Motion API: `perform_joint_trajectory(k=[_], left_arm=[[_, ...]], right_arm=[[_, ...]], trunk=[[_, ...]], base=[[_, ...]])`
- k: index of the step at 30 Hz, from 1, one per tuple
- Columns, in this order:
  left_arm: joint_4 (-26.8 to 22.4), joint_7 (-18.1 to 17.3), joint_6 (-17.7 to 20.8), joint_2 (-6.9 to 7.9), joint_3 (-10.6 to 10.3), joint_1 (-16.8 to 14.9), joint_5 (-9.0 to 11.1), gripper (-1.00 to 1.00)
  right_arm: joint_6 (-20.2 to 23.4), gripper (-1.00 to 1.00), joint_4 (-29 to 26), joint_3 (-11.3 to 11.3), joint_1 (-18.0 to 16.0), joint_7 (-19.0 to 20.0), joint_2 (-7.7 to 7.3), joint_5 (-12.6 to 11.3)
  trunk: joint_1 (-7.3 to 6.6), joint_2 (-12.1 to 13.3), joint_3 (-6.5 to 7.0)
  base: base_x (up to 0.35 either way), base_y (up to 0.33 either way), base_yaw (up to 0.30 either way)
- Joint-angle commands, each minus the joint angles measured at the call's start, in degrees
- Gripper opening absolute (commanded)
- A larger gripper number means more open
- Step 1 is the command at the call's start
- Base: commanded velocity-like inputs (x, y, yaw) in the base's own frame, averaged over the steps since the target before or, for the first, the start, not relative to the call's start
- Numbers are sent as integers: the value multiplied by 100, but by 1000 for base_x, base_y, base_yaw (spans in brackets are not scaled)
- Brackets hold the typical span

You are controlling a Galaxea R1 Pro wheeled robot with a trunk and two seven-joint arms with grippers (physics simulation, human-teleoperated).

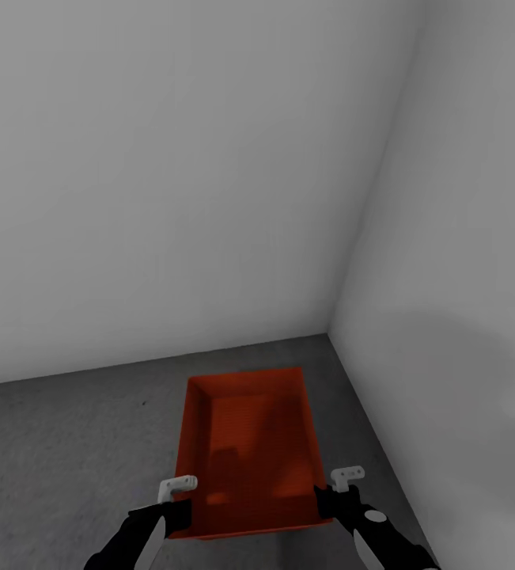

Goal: Move the two storage containers from the living room to the garage. In the garage, place one container on the floor and stack the other container on top of it (either order is fine).

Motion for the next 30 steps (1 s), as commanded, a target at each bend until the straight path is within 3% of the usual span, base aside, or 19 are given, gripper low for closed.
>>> perform_joint_trajectory(k=[1, 6, 21, 30], left_arm=[[-188, 157, -189, 77, 38, -2, -136, -100], [-188, 157, -189, 77, 38, -2, -139, -100], [-188, 165, -189, 77, 37, -3, -140, -100], [-188, 165, -189, 77, 38, -4, -140, -100]], right_arm=[[-23, -100, 20, 170, 1, 180, -10, -65], [-23, -100, 20, 168, 0, 180, -9, -65], [-23, -100, 20, 174, 0, 180, -8, -65], [-22, -100, 20, 172, 1, 180, -7, -65]], trunk=[[0, -2, -5], [0, -2, -5], [329, -604, -274], [329, -604, -274]], base=[[0, 0, 0], [0, 0, 0], [0, 0, 0], [0, 0, 0]])
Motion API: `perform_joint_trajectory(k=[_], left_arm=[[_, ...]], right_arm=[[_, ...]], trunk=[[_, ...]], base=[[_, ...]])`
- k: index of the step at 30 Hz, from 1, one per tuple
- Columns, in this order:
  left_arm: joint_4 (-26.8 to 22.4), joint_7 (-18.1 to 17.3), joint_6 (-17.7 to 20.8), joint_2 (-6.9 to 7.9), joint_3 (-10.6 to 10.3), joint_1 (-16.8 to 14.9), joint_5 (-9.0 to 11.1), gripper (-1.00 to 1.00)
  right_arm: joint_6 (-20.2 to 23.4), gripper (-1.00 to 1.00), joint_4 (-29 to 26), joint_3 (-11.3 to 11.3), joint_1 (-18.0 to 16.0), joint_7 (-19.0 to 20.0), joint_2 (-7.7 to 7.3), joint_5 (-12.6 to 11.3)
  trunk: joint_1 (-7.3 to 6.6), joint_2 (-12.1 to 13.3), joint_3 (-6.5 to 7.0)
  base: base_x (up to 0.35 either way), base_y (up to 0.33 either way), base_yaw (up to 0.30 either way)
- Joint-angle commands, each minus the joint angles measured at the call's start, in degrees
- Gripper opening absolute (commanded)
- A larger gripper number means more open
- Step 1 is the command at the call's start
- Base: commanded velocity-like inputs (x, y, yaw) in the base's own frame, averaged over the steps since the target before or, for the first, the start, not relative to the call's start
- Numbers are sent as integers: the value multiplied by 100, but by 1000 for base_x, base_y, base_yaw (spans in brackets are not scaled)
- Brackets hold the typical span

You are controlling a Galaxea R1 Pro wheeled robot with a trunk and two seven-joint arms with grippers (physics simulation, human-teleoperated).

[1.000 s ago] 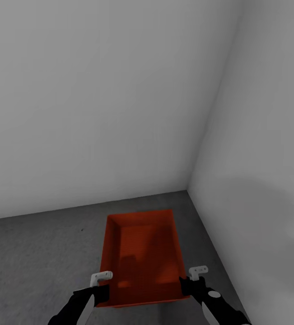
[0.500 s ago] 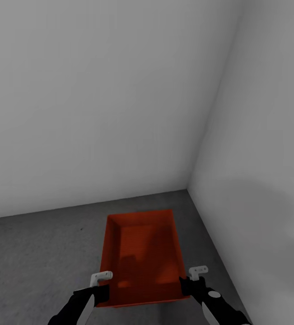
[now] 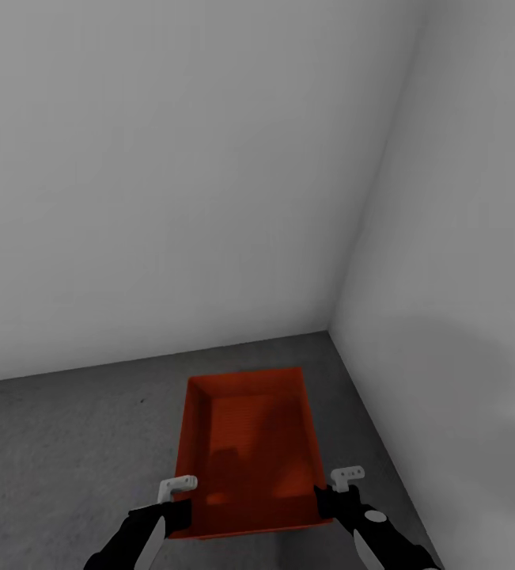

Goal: Move the two storage containers from the living room to the garage. In the garage, place one container on the floor and stack the other container on top of it (either order is fine).

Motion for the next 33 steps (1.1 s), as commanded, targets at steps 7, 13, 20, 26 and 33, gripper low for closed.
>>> perform_joint_trajectory(k=[7, 13, 20, 26, 33], left_arm=[[-50, -14, 5, -37, 9, 1, 7, -100], [-104, -35, 24, -40, 93, 1, -113, -100], [-141, -50, -6, -97, 211, 1, -254, -100], [-150, -51, 39, -94, 217, 1, -265, -100], [-149, -52, 137, -109, 285, 1, -325, -100]], right_arm=[[-16, -100, 39, 63, 1, 1, 31, -45], [-78, -100, 82, 9, -8, -2, 81, -48], [-131, -100, 82, -11, -16, 20, 64, -31], [-94, -100, 82, -21, -17, 22, 70, -30], [-16, -100, 82, -25, -17, 22, 75, -22]], trunk=[[0, -2, -4], [0, -2, -4], [0, -2, -4], [131, -243, -112], [131, -243, -112]], base=[[0, 0, 0], [0, 0, 0], [0, 0, 0], [0, 0, 0], [0, 0, 0]])
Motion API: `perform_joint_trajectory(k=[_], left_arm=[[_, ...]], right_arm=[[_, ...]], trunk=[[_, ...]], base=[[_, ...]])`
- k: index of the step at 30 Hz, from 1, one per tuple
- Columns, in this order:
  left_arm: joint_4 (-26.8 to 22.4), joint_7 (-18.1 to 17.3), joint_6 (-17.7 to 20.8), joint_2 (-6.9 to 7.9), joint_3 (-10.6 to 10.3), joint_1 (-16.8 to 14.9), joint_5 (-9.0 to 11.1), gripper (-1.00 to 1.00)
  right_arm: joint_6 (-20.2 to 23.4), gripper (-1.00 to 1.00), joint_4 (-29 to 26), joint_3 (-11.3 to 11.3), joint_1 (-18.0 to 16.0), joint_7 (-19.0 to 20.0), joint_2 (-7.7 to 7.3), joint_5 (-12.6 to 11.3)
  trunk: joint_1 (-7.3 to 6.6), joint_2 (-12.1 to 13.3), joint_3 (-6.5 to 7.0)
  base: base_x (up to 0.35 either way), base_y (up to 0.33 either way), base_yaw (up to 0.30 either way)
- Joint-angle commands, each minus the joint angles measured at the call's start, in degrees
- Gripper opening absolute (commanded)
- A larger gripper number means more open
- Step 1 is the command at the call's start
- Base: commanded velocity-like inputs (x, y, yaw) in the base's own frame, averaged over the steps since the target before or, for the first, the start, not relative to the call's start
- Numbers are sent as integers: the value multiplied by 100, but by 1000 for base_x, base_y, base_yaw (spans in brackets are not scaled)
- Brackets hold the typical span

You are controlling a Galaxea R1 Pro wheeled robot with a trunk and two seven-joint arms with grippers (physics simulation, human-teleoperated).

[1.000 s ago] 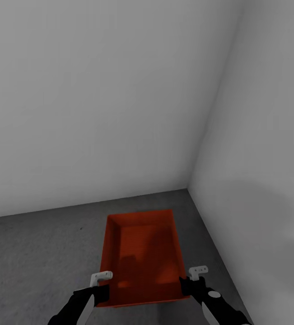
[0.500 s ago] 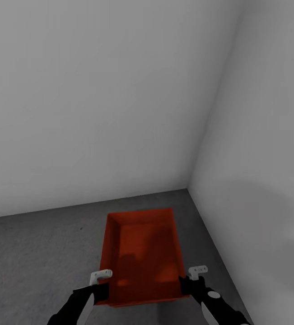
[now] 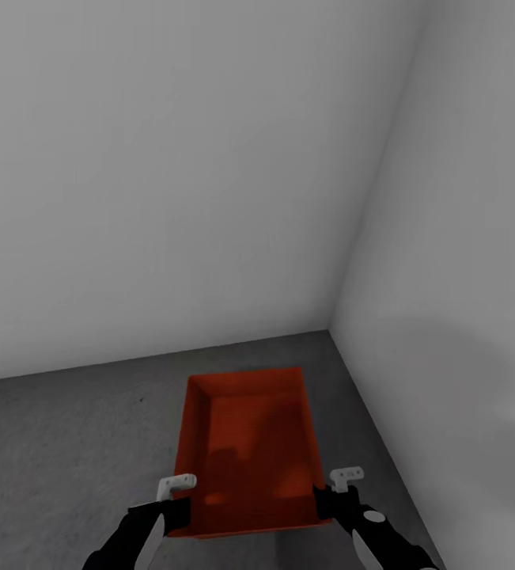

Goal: Move the two storage containers from the living room to the garage. In the garage, place one container on the floor and stack the other container on top of it (either order is fine).

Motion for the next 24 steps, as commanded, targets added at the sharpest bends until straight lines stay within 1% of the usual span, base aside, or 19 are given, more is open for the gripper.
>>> perform_joint_trajectory(k=[1, 8, 9, 14, 19, 24], left_arm=[[-24, 30, -4, -42, -4, -3, 26, -100], [-26, 35, 0, -41, -3, -3, 29, -100], [-27, 36, -177, -84, -292, -3, 387, -100], [-24, 38, -177, -84, -293, -3, 387, -100], [-22, 38, -177, -88, -292, -3, 387, -100], [-24, 39, -178, -84, -291, -3, 387, -100]], right_arm=[[-20, -100, 35, 65, -2, 18, 31, -40], [-20, -100, 34, 63, -2, 18, 32, -39], [-20, -100, 34, 179, -2, 18, 170, -39], [-20, -100, 34, 179, -2, 18, 171, -39], [-20, -100, 34, 179, -2, 18, 171, -36], [-20, -100, 34, 179, -2, 18, 171, -38]], trunk=[[-1, -2, -4], [-1, -2, -4], [-1, -2, -4], [-1, -2, -4], [109, -203, -94], [109, -203, -94]], base=[[0, 0, 0], [0, 0, 0], [0, 0, 0], [0, 0, 0], [0, 0, 0], [0, 0, 0]])
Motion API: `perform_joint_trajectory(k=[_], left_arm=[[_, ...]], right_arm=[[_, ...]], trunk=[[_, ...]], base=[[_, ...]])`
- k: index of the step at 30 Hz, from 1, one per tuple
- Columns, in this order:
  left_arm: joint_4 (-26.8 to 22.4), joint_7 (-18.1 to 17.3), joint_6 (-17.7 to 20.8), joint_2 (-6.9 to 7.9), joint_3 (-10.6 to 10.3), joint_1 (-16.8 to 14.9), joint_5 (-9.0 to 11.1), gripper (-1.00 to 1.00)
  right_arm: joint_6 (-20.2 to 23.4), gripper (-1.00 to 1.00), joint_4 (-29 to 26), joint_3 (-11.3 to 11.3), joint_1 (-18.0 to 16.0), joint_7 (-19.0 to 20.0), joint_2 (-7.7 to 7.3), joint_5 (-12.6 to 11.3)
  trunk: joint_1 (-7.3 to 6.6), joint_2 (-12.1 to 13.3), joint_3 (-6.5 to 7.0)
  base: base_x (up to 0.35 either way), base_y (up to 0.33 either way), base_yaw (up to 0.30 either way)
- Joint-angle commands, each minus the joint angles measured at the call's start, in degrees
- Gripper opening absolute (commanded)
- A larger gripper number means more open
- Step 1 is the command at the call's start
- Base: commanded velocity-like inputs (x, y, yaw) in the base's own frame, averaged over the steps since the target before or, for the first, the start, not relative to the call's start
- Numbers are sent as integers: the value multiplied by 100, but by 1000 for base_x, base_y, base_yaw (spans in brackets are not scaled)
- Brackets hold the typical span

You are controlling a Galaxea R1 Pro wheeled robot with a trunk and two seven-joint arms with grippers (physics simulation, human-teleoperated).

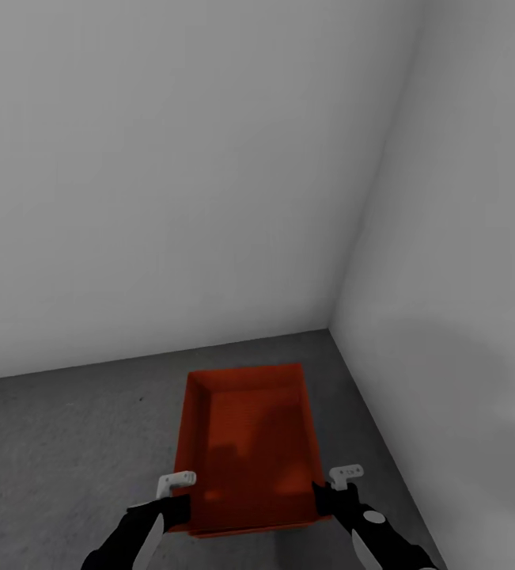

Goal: Move the two storage containers from the living room to the garage. In the garage, place one container on the floor and stack the other container on top of it (either order is fine).

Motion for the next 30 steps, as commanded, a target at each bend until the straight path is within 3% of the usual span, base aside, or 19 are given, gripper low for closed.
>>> perform_joint_trajectory(k=[1, 23, 30], left_arm=[[-25, 33, 30, -179, -21, -5, 127, -100], [-24, 33, 24, -187, -18, -5, 127, -100], [-25, 33, 22, -187, -16, -5, 127, -100]], right_arm=[[222, -100, 24, 169, 0, 32, 160, -52], [222, -100, 24, 173, 0, 32, 160, -46], [222, -100, 26, 173, 0, 32, 160, 59]], trunk=[[-1, -2, -4], [-1, -2, -4], [-1, -2, -4]], base=[[0, 0, 0], [0, 0, 0], [0, 0, 0]])
